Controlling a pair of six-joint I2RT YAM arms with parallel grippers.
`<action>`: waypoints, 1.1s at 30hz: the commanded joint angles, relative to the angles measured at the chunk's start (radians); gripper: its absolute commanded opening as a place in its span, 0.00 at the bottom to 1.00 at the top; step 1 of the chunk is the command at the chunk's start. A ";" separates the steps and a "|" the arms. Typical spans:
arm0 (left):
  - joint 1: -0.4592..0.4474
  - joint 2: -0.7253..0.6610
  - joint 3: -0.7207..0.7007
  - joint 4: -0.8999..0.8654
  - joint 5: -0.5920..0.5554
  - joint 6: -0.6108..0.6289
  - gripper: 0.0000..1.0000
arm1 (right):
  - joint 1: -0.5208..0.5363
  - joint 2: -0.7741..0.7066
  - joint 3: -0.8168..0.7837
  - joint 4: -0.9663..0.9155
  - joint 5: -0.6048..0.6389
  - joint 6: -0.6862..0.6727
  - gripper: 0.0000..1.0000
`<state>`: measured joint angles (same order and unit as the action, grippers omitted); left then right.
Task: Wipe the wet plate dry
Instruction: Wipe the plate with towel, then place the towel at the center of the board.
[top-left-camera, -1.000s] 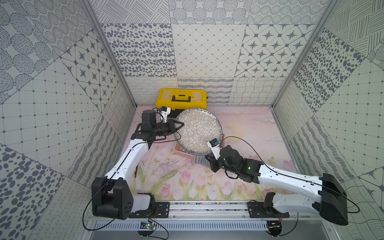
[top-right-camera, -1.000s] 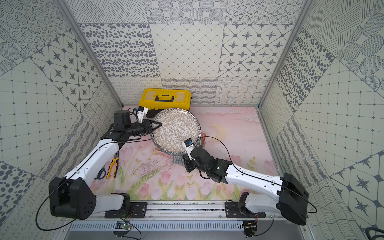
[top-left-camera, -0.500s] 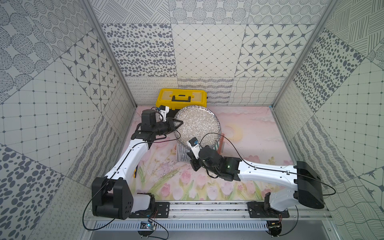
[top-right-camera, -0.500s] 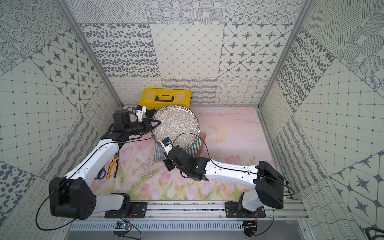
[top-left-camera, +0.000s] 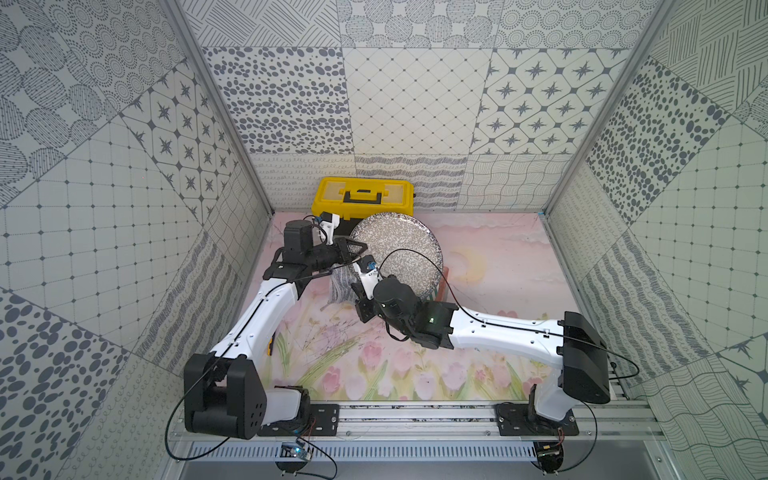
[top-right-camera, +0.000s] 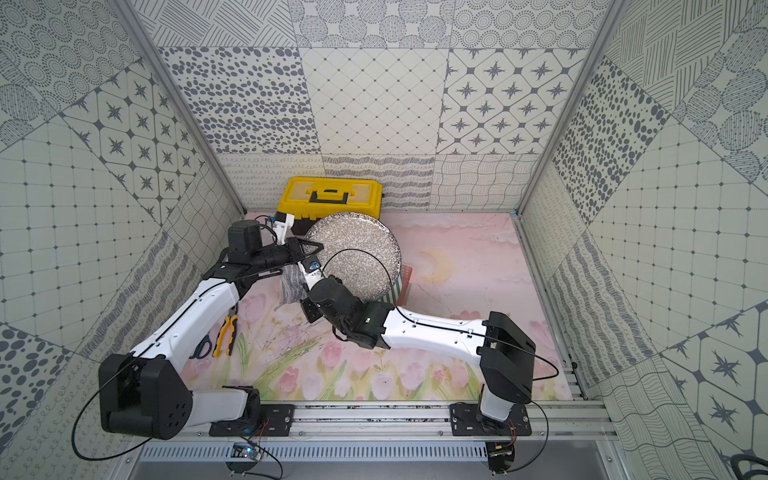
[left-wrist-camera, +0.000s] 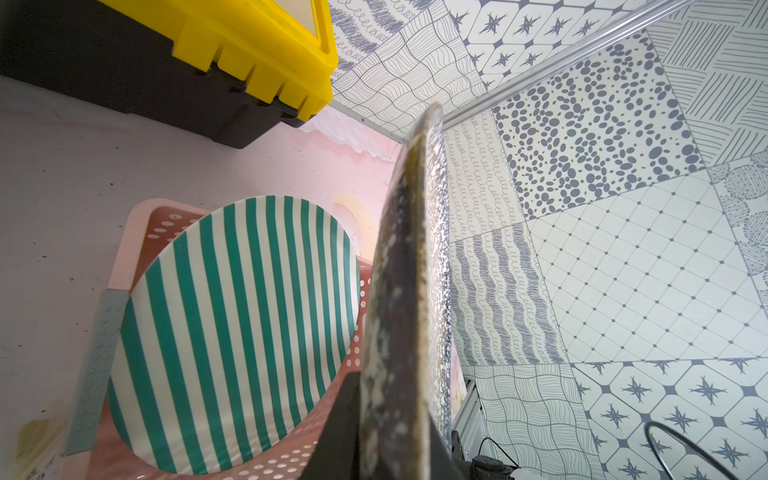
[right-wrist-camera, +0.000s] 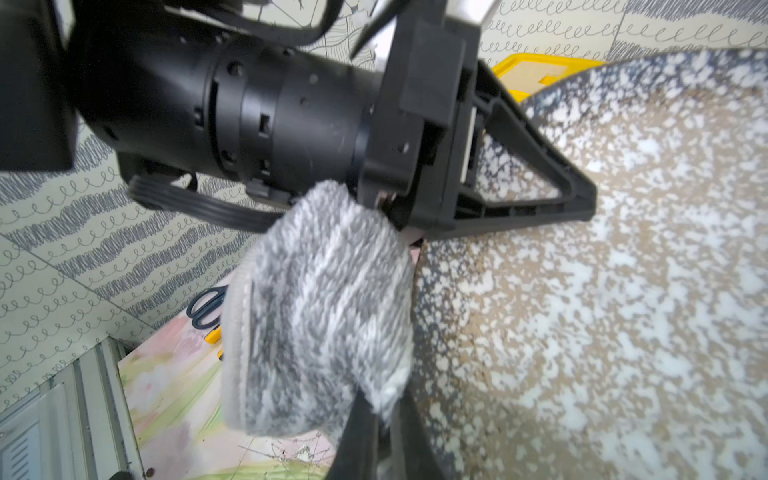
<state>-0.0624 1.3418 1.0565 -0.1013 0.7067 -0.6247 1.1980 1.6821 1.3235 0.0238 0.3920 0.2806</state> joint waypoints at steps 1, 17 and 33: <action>0.007 -0.026 0.010 0.124 0.211 -0.016 0.00 | -0.043 -0.039 0.009 0.101 0.054 -0.004 0.00; 0.013 -0.047 0.025 0.100 0.185 0.019 0.00 | -0.060 -0.531 -0.511 -0.043 -0.064 0.141 0.00; 0.015 -0.055 0.027 0.096 0.181 0.026 0.00 | -0.074 -0.866 -0.892 -0.471 -0.057 0.481 0.00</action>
<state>-0.0608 1.3094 1.0565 -0.2077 0.7074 -0.5491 1.1301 0.8021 0.4553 -0.3916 0.3546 0.6712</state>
